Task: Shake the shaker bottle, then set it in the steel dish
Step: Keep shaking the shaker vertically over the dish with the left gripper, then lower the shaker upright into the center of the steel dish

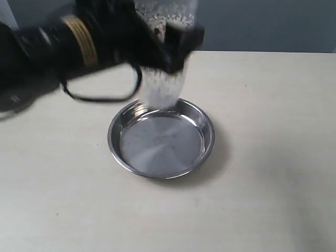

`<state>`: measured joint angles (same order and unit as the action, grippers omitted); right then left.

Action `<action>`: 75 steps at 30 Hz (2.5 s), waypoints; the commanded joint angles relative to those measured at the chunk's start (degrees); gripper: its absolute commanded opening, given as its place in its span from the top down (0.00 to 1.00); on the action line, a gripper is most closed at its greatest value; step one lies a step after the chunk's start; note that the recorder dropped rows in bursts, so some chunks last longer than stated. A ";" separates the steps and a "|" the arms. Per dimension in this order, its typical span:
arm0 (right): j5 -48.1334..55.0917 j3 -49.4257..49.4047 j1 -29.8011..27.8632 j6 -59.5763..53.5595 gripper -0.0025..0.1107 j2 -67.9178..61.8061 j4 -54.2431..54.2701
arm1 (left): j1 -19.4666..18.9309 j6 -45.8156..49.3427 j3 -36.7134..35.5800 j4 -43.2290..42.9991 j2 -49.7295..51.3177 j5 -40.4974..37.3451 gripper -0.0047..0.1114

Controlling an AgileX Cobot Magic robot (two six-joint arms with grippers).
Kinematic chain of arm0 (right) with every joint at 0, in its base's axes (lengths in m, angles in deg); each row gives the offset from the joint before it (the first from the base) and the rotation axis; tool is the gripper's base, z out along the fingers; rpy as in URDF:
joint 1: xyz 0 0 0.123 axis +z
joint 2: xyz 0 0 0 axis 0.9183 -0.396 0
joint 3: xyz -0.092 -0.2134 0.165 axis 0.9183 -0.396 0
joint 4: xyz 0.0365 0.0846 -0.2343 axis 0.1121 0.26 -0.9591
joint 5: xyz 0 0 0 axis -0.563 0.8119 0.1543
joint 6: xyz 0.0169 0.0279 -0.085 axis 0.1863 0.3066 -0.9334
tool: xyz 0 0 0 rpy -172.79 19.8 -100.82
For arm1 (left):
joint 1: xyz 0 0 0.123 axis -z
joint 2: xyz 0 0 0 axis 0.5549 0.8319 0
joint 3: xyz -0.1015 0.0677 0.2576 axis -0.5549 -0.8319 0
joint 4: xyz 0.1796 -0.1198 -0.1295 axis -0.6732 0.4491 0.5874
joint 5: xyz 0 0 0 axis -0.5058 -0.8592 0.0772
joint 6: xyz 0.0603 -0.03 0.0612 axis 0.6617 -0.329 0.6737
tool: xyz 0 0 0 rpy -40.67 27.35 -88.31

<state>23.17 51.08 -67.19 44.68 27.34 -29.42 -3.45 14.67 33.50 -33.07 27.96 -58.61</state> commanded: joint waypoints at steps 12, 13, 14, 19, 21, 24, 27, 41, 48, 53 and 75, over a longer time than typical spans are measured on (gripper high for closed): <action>-0.47 -0.12 0.00 0.00 0.98 0.25 -0.09 | 0.69 -2.95 -2.44 -1.50 3.58 5.75 0.96; -0.47 -0.12 0.00 0.00 0.98 0.25 -0.09 | 0.55 -2.03 -0.51 -4.39 0.50 8.80 0.96; -0.47 -0.12 0.00 0.00 0.98 0.25 -0.09 | 0.45 0.16 1.48 -5.36 -2.58 8.38 0.96; -0.47 -0.12 0.00 0.00 0.98 0.25 -0.09 | -0.59 2.44 -2.43 -0.37 3.68 -4.29 0.96; -0.47 -0.12 0.00 0.00 0.98 0.25 -0.09 | -0.60 -1.82 -5.12 3.80 8.69 -2.36 0.96; -0.47 -0.12 0.00 0.00 0.98 0.25 -0.09 | 0.05 -5.43 -4.13 -5.04 2.53 6.28 0.96; -0.47 -0.12 0.00 0.00 0.98 0.25 -0.09 | 0.09 -3.10 -0.43 -6.29 -5.53 4.35 0.96; -0.47 -0.12 0.00 0.00 0.98 0.25 -0.09 | -2.72 -0.12 -3.86 3.63 4.61 -0.84 0.96; -0.47 -0.12 0.00 0.00 0.98 0.25 -0.09 | -2.37 -0.27 -2.92 0.40 -2.82 4.53 0.96; -0.47 -0.12 0.00 0.00 0.98 0.25 -0.09 | -2.71 -0.42 -6.62 2.65 3.99 15.47 0.96; -0.47 -0.12 0.00 0.00 0.98 0.25 -0.09 | -2.71 14.62 -8.59 17.92 30.20 48.61 0.96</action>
<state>23.15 51.08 -67.19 44.68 27.34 -29.42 -6.24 29.18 24.66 -16.96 56.09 -14.74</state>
